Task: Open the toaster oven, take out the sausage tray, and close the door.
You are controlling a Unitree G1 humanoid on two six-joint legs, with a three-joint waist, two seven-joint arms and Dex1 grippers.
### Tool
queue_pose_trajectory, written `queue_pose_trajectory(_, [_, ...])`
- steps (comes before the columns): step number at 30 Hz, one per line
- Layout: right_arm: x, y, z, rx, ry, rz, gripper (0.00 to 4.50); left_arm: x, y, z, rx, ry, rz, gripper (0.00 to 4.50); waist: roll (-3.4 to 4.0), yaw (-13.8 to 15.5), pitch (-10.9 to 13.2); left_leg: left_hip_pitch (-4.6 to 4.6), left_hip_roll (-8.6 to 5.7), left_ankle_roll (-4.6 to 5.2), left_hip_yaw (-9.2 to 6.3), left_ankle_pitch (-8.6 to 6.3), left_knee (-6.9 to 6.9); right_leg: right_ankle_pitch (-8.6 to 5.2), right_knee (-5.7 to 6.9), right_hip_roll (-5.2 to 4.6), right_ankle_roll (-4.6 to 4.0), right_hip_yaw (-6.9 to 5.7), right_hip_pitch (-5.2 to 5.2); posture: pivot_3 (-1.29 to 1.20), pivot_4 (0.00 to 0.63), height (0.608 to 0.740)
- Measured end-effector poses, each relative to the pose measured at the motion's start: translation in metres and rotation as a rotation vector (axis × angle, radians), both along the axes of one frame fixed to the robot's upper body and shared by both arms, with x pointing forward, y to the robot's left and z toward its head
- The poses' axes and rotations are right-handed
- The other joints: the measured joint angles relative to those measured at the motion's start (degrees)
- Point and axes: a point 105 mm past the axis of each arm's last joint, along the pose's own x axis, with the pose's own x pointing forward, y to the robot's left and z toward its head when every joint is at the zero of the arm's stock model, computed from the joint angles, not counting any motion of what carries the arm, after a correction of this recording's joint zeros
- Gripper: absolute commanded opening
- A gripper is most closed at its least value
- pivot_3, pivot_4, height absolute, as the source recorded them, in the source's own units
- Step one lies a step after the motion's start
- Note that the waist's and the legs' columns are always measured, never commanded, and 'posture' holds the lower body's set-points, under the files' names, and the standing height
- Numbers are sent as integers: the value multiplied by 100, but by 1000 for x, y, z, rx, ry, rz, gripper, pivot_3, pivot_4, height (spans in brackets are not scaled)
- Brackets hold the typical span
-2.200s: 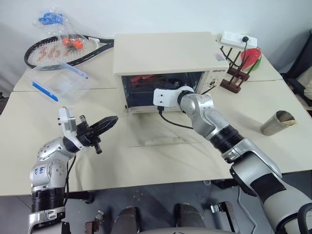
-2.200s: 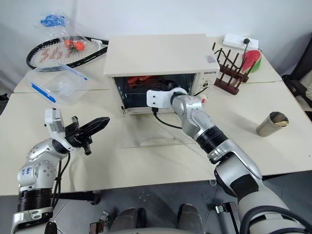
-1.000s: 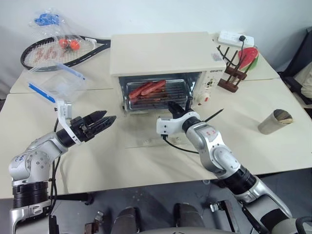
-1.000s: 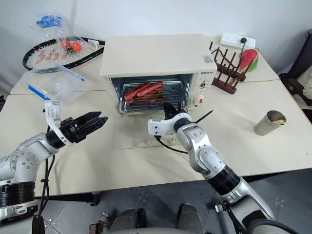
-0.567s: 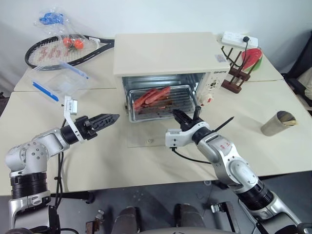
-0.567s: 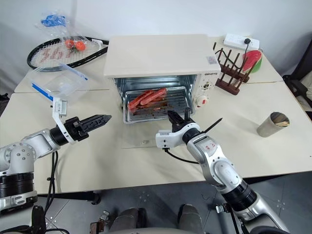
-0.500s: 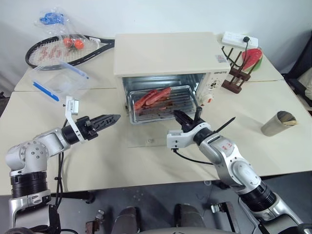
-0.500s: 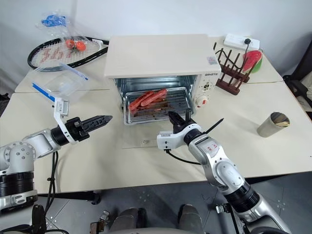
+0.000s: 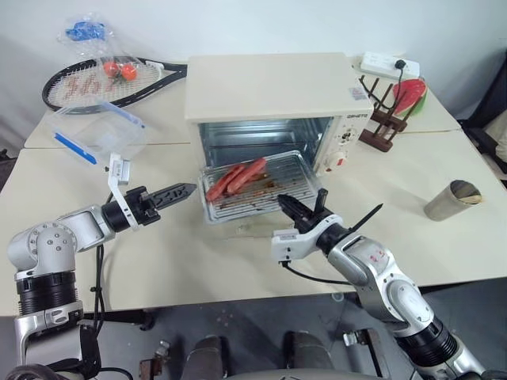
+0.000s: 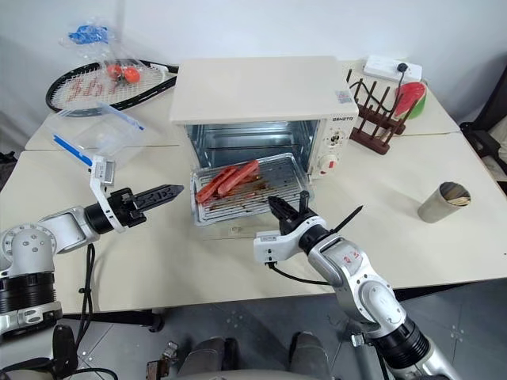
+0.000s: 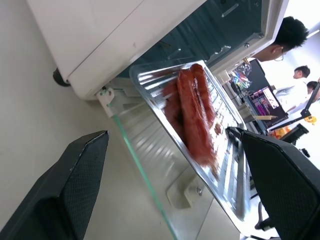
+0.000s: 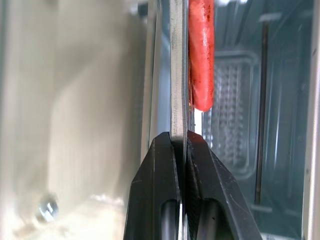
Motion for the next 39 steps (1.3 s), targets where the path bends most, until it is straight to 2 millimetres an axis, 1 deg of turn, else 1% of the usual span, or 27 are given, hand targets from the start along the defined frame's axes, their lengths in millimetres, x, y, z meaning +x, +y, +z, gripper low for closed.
queue_pose_trajectory(5, [-15,-1,9,10,-43,54,0,-7,-5,-8,-33,116,-56,4465,-4,19,-2,0,0,1,-2,0,6,0,0,0,0,3,2,0,150,740])
queue_pose_trajectory(10, [-21,1,15,24,-71,102,0,-7,-11,1,-92,171,-99,4465,-5,9,-2,0,0,0,-1,0,6,0,1,0,0,5,2,0,150,740])
queue_pose_trajectory(15, [-23,1,15,20,-75,124,0,-8,-16,-1,-135,273,-136,4465,-6,13,-3,0,-1,1,-1,0,6,0,1,0,0,5,3,0,150,740])
queue_pose_trajectory(21, [-25,3,16,22,-78,140,0,-8,-26,-7,-172,314,-153,4465,-7,9,-3,0,0,1,-2,0,7,0,1,1,0,5,3,0,150,740])
queue_pose_trajectory(23, [-25,3,16,24,-78,142,0,-7,-27,-8,-172,319,-149,4084,-7,9,-3,0,0,1,-2,0,7,0,1,1,0,6,3,0,150,740])
queue_pose_trajectory(26, [-25,3,15,21,-73,142,0,-5,-27,-5,-204,306,-134,3356,-8,17,-4,0,-1,0,-3,0,8,0,1,0,0,5,4,0,150,740])
queue_pose_trajectory(29, [-26,4,14,14,-66,146,0,-3,-25,-4,-225,304,-114,2479,-8,17,-4,0,-1,1,-3,0,8,0,1,0,0,6,5,0,150,740])
queue_pose_trajectory(31, [-26,4,13,11,-62,148,0,-2,-24,-3,-237,306,-111,2010,-8,16,-4,0,-1,1,-4,0,8,0,1,0,0,6,5,0,150,740])
queue_pose_trajectory(37, [-27,0,4,33,26,145,0,-3,-30,-7,-285,368,-148,227,-10,17,-4,3,-1,1,-13,0,10,0,1,0,0,9,9,0,150,740])
queue_pose_trajectory(38, [-27,-1,2,24,35,144,0,-4,-31,-6,-295,368,-159,56,-11,17,-4,3,-1,1,-13,0,10,0,1,0,0,8,9,0,150,740])
queue_pose_trajectory(39, [-26,-1,1,17,42,145,0,-4,-33,-5,-292,370,-166,56,-10,18,-4,3,-1,1,-15,0,10,0,1,0,0,9,9,0,150,740])
